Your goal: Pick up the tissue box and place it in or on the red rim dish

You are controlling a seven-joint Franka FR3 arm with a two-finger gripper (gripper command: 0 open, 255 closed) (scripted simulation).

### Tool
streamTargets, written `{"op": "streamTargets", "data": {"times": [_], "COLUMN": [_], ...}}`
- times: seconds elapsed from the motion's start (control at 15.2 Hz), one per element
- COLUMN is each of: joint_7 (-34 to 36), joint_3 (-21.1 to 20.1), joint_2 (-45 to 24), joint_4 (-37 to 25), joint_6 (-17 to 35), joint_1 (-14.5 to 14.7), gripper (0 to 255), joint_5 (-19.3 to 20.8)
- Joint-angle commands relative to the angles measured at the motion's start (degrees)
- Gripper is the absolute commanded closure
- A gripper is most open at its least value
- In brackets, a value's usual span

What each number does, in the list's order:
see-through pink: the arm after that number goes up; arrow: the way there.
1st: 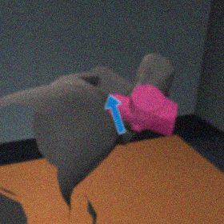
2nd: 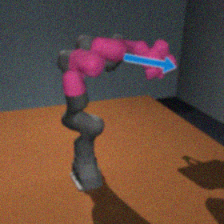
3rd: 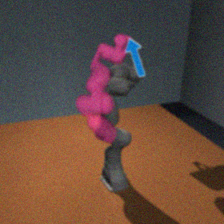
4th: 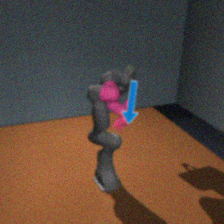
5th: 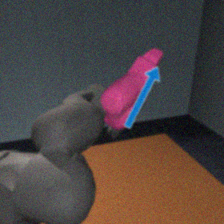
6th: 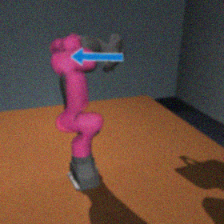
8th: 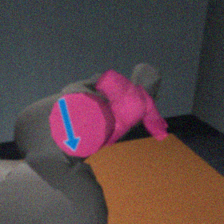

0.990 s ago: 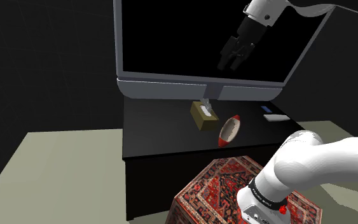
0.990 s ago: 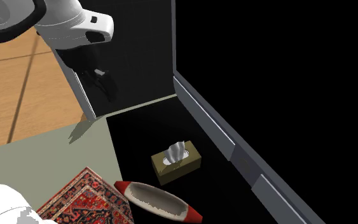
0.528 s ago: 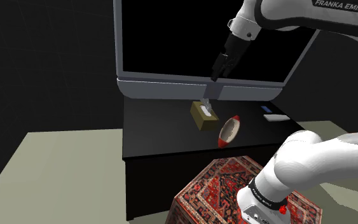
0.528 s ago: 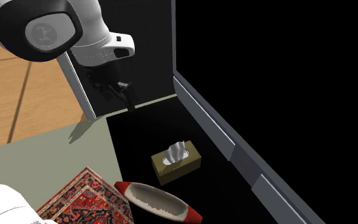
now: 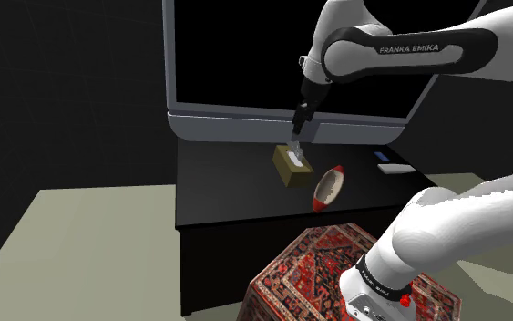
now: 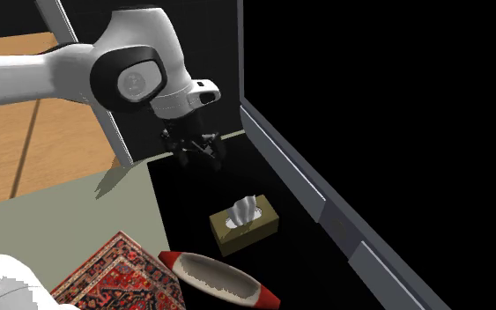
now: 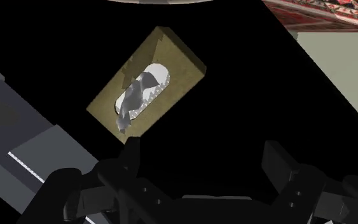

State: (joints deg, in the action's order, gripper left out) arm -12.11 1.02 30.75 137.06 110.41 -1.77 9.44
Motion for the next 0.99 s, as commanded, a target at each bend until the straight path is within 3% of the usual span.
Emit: {"op": "streamTargets", "data": {"times": [0.0,0.66,0.92], "joint_7": [-1.95,-5.78,-5.10], "joint_3": [0.31,0.68,1.34], "joint_2": [-3.54,-21.64,-23.49], "joint_4": [0.52,-1.85,-0.83], "joint_6": [3.44,16.63,19.63], "joint_1": [-0.60,-4.18,-4.84], "gripper": [0,0,0], "joint_5": [3.05,19.97,21.24]}}
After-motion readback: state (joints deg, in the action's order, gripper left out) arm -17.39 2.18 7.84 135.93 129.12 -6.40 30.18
